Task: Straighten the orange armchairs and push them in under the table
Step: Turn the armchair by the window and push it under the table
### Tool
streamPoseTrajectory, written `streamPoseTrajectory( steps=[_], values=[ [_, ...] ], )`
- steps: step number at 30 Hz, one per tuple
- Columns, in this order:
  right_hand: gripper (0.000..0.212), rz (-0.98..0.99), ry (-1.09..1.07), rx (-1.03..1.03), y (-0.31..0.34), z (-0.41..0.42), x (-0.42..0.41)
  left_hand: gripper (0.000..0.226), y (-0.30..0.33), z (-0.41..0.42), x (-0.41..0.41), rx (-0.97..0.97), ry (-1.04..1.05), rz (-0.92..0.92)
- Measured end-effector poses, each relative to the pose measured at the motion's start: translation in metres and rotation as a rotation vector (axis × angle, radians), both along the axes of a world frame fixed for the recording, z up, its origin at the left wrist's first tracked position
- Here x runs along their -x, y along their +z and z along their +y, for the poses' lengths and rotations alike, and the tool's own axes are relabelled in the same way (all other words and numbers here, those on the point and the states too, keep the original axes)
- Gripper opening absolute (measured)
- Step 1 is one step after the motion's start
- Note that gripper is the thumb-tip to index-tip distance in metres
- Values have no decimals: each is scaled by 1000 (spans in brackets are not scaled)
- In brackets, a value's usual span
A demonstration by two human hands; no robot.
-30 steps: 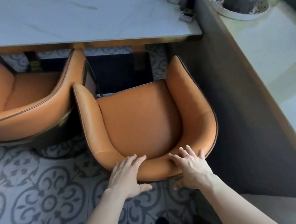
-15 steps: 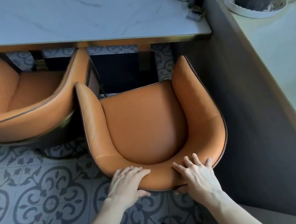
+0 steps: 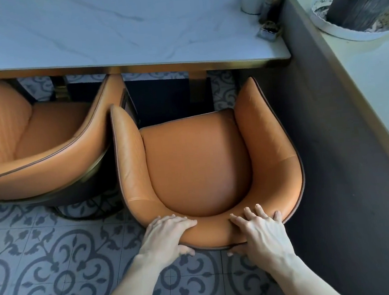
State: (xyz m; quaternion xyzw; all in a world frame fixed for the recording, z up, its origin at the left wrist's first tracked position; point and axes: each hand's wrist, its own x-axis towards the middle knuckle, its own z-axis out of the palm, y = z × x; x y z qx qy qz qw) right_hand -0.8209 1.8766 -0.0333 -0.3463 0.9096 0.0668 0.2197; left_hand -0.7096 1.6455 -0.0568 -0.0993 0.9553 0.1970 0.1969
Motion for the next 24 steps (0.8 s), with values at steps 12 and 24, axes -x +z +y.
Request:
streamPoseTrajectory(
  steps=[12,24],
  values=[
    [95,39,-26,32,-4,-42,82,87,-5,-42,85,-21,23,54],
    [92,47,-55,56,-6,-88,154,85,-4,-88,164,-46,65,19]
  ],
)
